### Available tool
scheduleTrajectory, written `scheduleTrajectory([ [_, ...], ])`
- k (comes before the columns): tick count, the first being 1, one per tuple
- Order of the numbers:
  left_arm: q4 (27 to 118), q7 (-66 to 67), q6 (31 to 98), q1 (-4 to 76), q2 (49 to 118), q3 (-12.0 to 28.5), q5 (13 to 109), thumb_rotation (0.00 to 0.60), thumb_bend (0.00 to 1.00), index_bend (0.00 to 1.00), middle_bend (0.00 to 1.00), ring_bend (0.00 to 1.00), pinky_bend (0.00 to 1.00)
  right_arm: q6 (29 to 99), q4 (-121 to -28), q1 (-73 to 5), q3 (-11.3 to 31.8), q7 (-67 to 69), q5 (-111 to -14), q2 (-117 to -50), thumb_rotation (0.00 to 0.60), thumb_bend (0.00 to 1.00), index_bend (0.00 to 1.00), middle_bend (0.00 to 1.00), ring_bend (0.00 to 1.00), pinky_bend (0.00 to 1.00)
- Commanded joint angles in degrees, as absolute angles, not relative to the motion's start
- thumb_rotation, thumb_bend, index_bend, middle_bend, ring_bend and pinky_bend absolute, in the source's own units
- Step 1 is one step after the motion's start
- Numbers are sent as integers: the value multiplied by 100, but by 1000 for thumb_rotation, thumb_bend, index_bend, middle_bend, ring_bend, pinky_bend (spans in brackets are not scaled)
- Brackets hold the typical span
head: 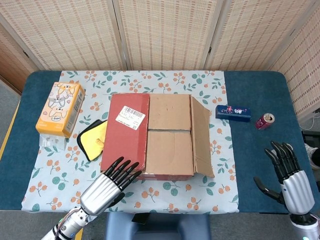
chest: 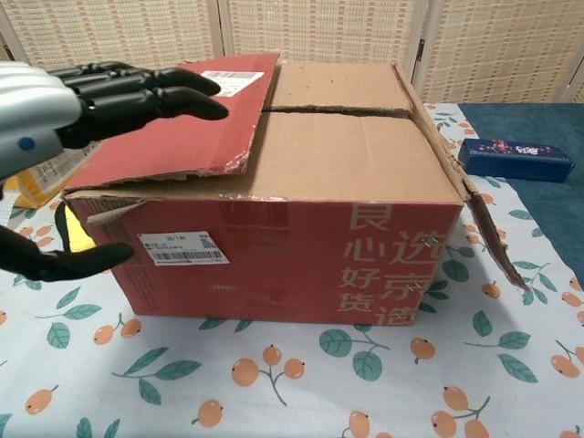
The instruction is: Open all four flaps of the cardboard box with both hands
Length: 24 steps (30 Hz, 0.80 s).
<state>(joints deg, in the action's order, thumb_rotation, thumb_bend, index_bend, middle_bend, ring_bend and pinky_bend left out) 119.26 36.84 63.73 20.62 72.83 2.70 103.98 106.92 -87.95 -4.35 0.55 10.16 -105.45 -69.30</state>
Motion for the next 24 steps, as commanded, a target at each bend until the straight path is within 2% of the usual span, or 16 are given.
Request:
scheduleTrajectory([
  [1,12036,4044,6149,2203,7485,410,10096,600,399,0,0,0,0,10728,-8776,-410,54,1060,-10583,-6912,600,346,0,0,0,0],
  [7,11946,4218,6011,2412,7698,663,9577,600,457,0,0,0,0,10821,-8653,-327,44,1198,-10587,-6881,600,346,0,0,0,0],
  [24,11463,4489,6078,2983,8260,1261,8092,600,456,0,0,0,0,10595,-8266,-346,19,1955,-10370,-6819,600,347,0,0,0,0],
])
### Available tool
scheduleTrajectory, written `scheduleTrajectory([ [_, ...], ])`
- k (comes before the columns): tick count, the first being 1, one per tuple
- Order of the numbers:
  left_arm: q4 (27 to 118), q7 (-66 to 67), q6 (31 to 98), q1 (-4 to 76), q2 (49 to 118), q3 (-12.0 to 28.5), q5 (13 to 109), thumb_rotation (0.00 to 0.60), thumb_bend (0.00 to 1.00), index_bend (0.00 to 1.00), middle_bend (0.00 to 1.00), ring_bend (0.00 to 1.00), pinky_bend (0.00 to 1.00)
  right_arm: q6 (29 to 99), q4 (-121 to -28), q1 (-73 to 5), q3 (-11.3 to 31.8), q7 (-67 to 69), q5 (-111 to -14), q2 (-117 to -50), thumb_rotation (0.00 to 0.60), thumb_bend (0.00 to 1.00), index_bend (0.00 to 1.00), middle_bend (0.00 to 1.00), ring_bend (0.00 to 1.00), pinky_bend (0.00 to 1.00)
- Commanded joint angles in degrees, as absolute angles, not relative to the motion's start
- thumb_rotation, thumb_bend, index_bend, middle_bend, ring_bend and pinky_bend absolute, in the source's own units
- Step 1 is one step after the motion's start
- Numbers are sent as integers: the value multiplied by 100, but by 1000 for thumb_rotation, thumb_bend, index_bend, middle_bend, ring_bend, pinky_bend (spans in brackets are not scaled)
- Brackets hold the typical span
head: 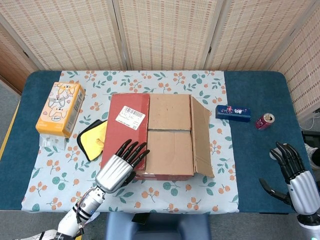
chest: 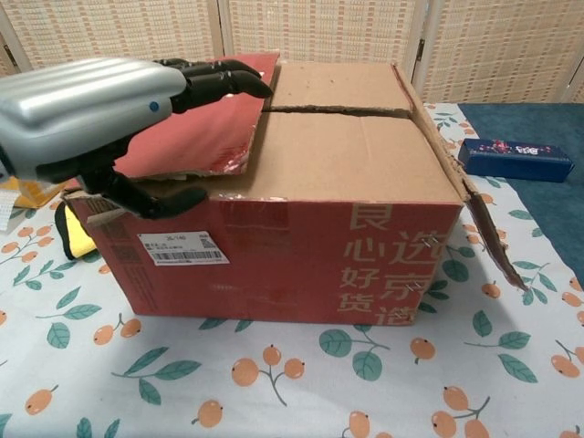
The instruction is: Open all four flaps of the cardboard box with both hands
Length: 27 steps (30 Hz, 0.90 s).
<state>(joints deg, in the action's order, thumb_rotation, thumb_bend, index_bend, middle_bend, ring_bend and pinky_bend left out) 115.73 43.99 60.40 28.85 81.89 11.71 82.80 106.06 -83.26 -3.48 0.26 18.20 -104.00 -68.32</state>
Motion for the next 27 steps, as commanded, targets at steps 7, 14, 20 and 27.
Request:
scheduleTrajectory([
  [7,11255,4466,6205,3160,8347,1342,7677,600,456,0,0,0,0,10743,-8201,-289,63,2108,-10355,-6777,600,349,0,0,0,0],
  [14,11201,4429,6577,3222,8412,1255,8052,600,456,0,0,0,0,10626,-8234,-306,80,2104,-10287,-6759,600,349,0,0,0,0],
  [20,11281,4353,6856,3199,8369,1144,8361,600,456,0,0,0,0,10567,-8262,-307,74,2060,-10283,-6759,600,349,0,0,0,0],
  [27,11453,4489,7237,3109,8250,1094,8708,600,455,0,0,0,0,10477,-8298,-321,72,2031,-10262,-6753,600,348,0,0,0,0],
])
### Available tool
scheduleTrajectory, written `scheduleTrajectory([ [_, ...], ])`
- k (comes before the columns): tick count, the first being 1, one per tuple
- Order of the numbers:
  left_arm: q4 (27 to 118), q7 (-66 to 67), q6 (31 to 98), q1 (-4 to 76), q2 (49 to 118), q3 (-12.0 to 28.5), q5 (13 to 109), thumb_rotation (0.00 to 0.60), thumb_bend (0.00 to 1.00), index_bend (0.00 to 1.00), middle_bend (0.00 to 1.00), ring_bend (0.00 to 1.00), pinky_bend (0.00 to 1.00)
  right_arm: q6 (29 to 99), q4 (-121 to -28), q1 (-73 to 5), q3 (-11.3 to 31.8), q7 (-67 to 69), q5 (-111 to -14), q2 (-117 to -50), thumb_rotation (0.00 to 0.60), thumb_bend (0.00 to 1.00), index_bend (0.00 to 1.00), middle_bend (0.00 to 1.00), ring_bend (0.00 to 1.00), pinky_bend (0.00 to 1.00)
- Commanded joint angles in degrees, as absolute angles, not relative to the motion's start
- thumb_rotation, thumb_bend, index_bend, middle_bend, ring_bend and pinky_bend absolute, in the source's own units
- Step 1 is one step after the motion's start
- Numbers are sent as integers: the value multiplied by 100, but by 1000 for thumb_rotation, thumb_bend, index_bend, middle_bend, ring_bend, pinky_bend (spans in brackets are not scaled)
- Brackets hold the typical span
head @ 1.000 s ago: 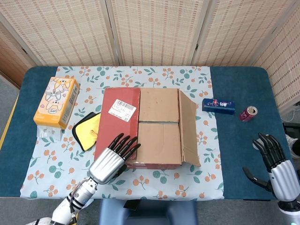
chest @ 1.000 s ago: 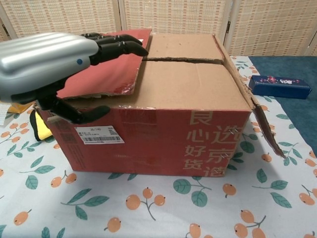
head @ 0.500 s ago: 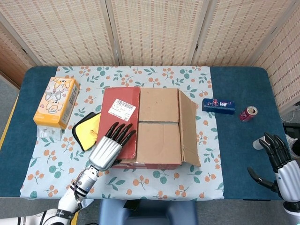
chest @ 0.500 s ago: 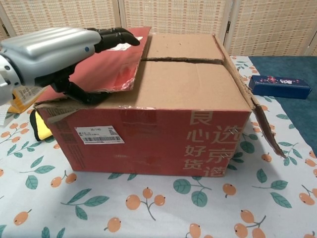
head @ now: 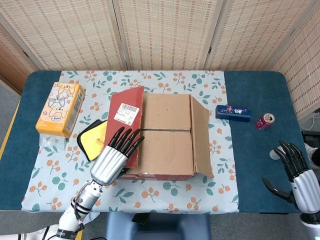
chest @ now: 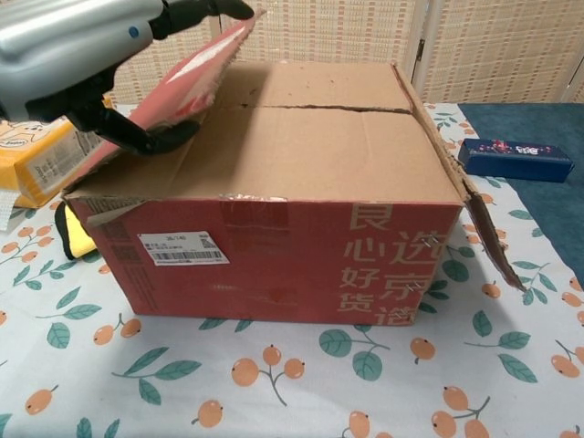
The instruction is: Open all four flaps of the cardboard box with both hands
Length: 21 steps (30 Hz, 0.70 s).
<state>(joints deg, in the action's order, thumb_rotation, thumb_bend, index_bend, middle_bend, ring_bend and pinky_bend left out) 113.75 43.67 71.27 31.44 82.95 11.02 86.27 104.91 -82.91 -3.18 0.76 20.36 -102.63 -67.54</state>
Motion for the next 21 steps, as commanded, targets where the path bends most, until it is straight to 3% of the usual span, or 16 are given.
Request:
scheduleTrajectory([
  [1,11502,4582,7314,3084,8245,1105,8716,600,455,0,0,0,0,10470,-8302,-321,73,2027,-10261,-6754,600,348,0,0,0,0],
  [21,11926,5533,8155,2713,7753,1254,8940,600,455,0,0,0,0,10430,-8371,-281,79,1895,-10240,-6740,600,349,0,0,0,0],
])
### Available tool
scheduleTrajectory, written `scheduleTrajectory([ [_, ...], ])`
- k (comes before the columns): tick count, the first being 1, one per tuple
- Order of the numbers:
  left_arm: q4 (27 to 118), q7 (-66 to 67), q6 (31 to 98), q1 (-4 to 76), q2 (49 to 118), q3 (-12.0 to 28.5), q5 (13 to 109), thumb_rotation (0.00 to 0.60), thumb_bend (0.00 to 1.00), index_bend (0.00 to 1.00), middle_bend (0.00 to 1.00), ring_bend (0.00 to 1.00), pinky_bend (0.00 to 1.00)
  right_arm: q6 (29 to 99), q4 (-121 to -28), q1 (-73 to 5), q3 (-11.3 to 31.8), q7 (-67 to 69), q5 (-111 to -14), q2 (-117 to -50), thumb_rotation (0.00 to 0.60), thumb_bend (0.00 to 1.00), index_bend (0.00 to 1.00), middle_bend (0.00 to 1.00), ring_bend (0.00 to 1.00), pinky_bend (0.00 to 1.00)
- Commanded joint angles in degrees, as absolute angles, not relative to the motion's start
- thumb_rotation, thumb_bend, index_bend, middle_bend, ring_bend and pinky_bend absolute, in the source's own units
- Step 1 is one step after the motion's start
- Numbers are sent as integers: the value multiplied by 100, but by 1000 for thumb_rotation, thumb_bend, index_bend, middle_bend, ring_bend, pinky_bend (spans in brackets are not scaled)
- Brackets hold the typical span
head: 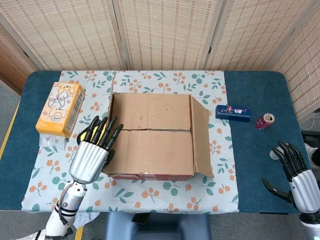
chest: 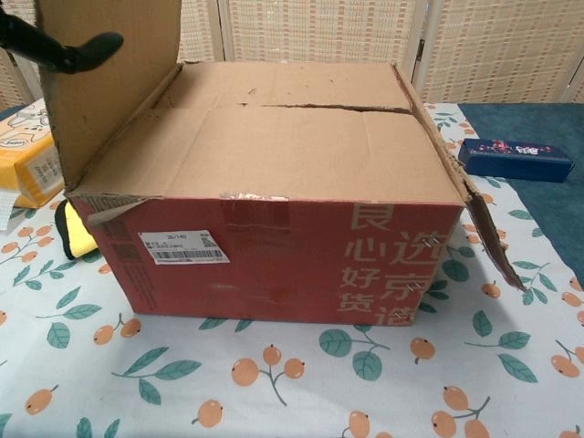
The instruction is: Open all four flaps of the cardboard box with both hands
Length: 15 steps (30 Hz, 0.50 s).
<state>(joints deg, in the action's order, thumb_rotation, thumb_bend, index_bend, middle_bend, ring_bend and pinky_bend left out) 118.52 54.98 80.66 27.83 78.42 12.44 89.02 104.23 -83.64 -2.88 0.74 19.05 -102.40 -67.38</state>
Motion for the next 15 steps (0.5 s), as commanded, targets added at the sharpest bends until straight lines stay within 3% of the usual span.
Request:
scheduleTrajectory([
  [1,11955,5538,8210,2675,7699,1256,8963,600,455,0,0,0,0,10431,-8371,-279,80,1888,-10243,-6743,600,349,0,0,0,0],
  [9,12037,5177,8605,2226,7222,1139,8820,600,454,0,0,0,0,10426,-8389,-254,51,1801,-10291,-6760,600,348,0,0,0,0],
  [15,11376,4114,8715,1890,6801,1080,8417,600,454,0,0,0,0,10425,-8401,-258,-29,1637,-10494,-6801,600,348,0,0,0,0],
])
